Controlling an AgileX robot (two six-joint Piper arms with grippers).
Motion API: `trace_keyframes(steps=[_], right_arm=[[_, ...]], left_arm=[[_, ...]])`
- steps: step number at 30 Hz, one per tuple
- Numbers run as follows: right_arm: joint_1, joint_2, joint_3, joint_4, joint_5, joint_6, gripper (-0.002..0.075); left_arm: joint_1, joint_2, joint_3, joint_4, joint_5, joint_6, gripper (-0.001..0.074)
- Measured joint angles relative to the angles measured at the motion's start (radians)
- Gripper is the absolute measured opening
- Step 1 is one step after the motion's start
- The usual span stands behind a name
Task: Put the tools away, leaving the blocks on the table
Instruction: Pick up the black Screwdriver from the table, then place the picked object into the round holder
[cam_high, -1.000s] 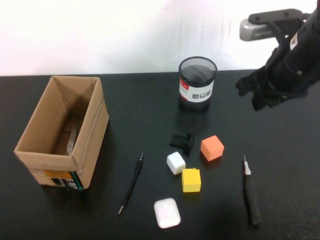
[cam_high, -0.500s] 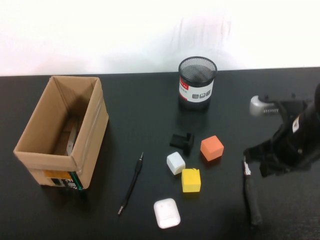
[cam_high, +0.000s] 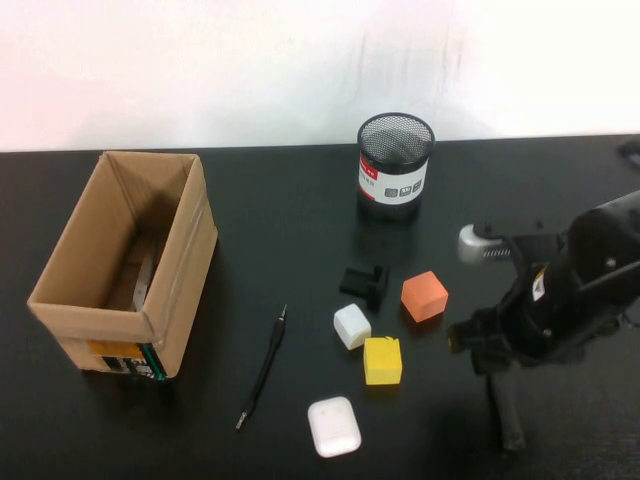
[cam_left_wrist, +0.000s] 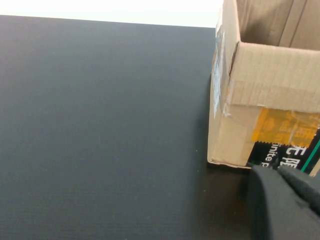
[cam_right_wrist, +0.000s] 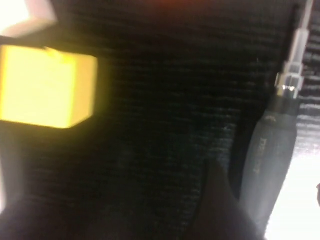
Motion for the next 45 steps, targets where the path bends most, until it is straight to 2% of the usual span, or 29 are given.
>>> trace_keyframes(steps=[9, 12, 15, 20, 21, 26, 33, 39, 45], right_arm=[[-0.002, 0.132, 0.000, 0.007, -0.008, 0.022, 0.0360], [-0.002, 0.155, 0.000, 0.000, -0.011, -0.010, 0.0326], [-0.002, 0.177, 0.000, -0.002, -0.004, -0.069, 0.0243], [-0.002, 0.189, 0.000, 0.002, -0.002, -0.079, 0.0003], [-0.002, 0.189, 0.000, 0.007, -0.002, -0.079, -0.0008], [-0.002, 0.164, -0.002, 0.007, -0.002, -0.111, -0.0008], [-0.002, 0.018, -0.002, 0.007, -0.111, -0.140, -0.0008], [0.000, -0.133, 0.002, 0.007, -0.253, -0.185, -0.0008], [0.022, -0.244, 0.004, 0.005, -0.503, -0.332, -0.0008]], left_arm=[[0.000, 0.000, 0.000, 0.000, 0.000, 0.000, -0.0004], [0.000, 0.000, 0.000, 0.000, 0.000, 0.000, -0.0004], [0.000, 0.000, 0.000, 0.000, 0.000, 0.000, -0.0004], [0.000, 0.000, 0.000, 0.000, 0.000, 0.000, -0.0004], [0.000, 0.000, 0.000, 0.000, 0.000, 0.000, -0.0004], [0.000, 0.000, 0.000, 0.000, 0.000, 0.000, -0.0004], [0.000, 0.000, 0.000, 0.000, 0.000, 0.000, -0.0004], [0.000, 0.000, 0.000, 0.000, 0.000, 0.000, -0.0004], [0.000, 0.000, 0.000, 0.000, 0.000, 0.000, -0.0004]])
